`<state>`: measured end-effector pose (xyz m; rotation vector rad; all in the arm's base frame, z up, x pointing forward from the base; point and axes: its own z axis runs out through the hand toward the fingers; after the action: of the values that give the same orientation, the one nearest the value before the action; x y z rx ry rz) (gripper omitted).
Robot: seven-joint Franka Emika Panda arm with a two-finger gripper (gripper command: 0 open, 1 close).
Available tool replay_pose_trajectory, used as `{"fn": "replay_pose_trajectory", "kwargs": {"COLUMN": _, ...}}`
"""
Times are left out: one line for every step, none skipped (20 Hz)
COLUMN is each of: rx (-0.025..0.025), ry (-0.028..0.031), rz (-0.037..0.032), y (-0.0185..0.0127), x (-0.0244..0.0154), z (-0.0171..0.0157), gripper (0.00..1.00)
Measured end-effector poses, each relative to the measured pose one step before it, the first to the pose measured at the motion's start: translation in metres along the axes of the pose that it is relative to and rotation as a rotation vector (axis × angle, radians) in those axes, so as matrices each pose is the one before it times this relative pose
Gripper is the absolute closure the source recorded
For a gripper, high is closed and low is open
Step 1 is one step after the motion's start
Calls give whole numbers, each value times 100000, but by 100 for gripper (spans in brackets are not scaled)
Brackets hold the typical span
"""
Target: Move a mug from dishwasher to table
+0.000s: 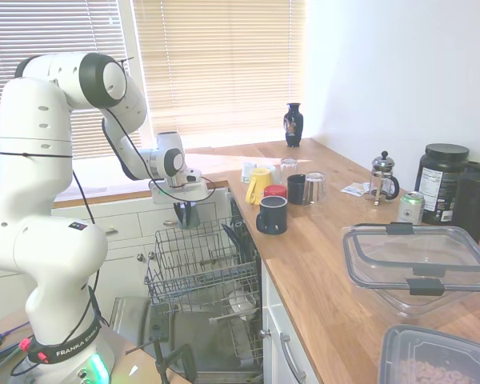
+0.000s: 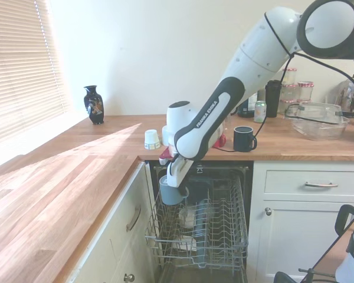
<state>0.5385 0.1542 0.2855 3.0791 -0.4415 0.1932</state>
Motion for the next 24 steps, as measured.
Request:
{"fn": "replay_pose_trajectory", "kwargs": {"rx": 593, "ry": 435, "rz": 2158, "y": 705, "x": 602, "z": -1059, "gripper": 100}}
{"fn": "replay_pose_trajectory", "kwargs": {"rx": 521, "ry": 361, "rz": 2479, "y": 809, "x": 696, "z": -1045, "gripper": 100}}
{"fn": "replay_pose_trajectory", "kwargs": {"rx": 438, "ry": 493, "rz": 2571, "y": 935, "x": 735, "z": -1008, "gripper": 100}}
{"fn": "replay_pose_trajectory", "kwargs": {"rx": 548, "ry": 740, "rz": 2592, "y": 1008, "x": 793, "z": -1001, "gripper": 100}}
{"fn": "replay_pose_trajectory", "kwargs": {"rx": 402, "ry": 233, "rz": 2490, "y": 1004, "x": 644, "z": -938, "gripper": 100}}
{"fn": "replay_pose_trajectory", "kwargs": {"rx": 519, "ry": 402, "rz": 2106, "y": 864, "x": 578, "z": -875, "gripper": 100}}
{"fn": "replay_pose_trajectory", "kwargs": {"rx": 458, "ry": 297, "rz": 2138, "y": 826, "x": 527, "z": -808, "gripper": 100}}
{"fn": "replay_pose_trajectory", "kwargs": {"rx": 286, "ry": 182, "rz": 1747, "y": 736, "x": 448, "z": -736, "gripper": 100}}
{"fn": "replay_pose_trajectory", "kwargs": {"rx": 290, "ry": 353, "rz": 1480, "y": 632, "x": 375, "z": -661, "gripper": 100}}
{"fn": "replay_pose_trajectory", "kwargs": {"rx": 179, "ry": 172, "rz": 1430, "y": 656, "x": 315, "z": -492, "gripper": 100}}
{"fn": "replay_pose_trajectory", "kwargs": {"rx": 19, "ry": 22, "rz": 1308, "y": 728, "x": 229, "z": -406, "gripper": 100}}
{"fn": "replay_pose_trajectory", "kwargs": {"rx": 168, "ry": -95, "rz": 1234, "y": 840, "x": 230, "z": -241, "gripper": 100}}
{"fn": "replay_pose_trajectory", "kwargs": {"rx": 256, "ry": -56, "rz": 1354, "y": 907, "x": 245, "z": -208, "gripper": 100}}
{"fn": "replay_pose_trajectory", "kwargs": {"rx": 241, "ry": -399, "rz": 1429, "y": 1049, "x": 220, "z": -82, "gripper": 100}}
{"fn": "replay_pose_trajectory", "kwargs": {"rx": -39, "ry": -300, "rz": 1608, "y": 1021, "x": 253, "z": -10, "gripper": 100}}
{"fn": "replay_pose_trajectory", "kwargs": {"rx": -122, "ry": -460, "rz": 1370, "y": 1057, "x": 169, "z": 54, "gripper": 100}}
{"fn": "replay_pose_trajectory", "kwargs": {"rx": -83, "ry": -406, "rz": 1471, "y": 986, "x": 183, "z": 66, "gripper": 100}}
{"fn": "replay_pose_trajectory", "kwargs": {"rx": 3, "ry": -394, "rz": 1342, "y": 863, "x": 114, "z": 37, "gripper": 100}}
{"fn": "replay_pose_trajectory", "kwargs": {"rx": 213, "ry": -311, "rz": 1287, "y": 847, "x": 179, "z": -31, "gripper": 100}}
{"fn": "replay_pose_trajectory", "kwargs": {"rx": 238, "ry": -84, "rz": 1251, "y": 806, "x": 158, "z": -128, "gripper": 100}}
{"fn": "replay_pose_trajectory", "kwargs": {"rx": 45, "ry": 44, "rz": 1131, "y": 886, "x": 197, "z": -153, "gripper": 100}}
{"fn": "replay_pose_trajectory", "kwargs": {"rx": 52, "ry": 88, "rz": 976, "y": 919, "x": 220, "z": -165, "gripper": 100}}
{"fn": "replay_pose_trajectory", "kwargs": {"rx": -42, "ry": -1, "rz": 1179, "y": 1073, "x": 209, "z": -121, "gripper": 100}}
{"fn": "replay_pose_trajectory", "kwargs": {"rx": -85, "ry": -205, "rz": 1210, "y": 1212, "x": 209, "z": -29, "gripper": 100}}
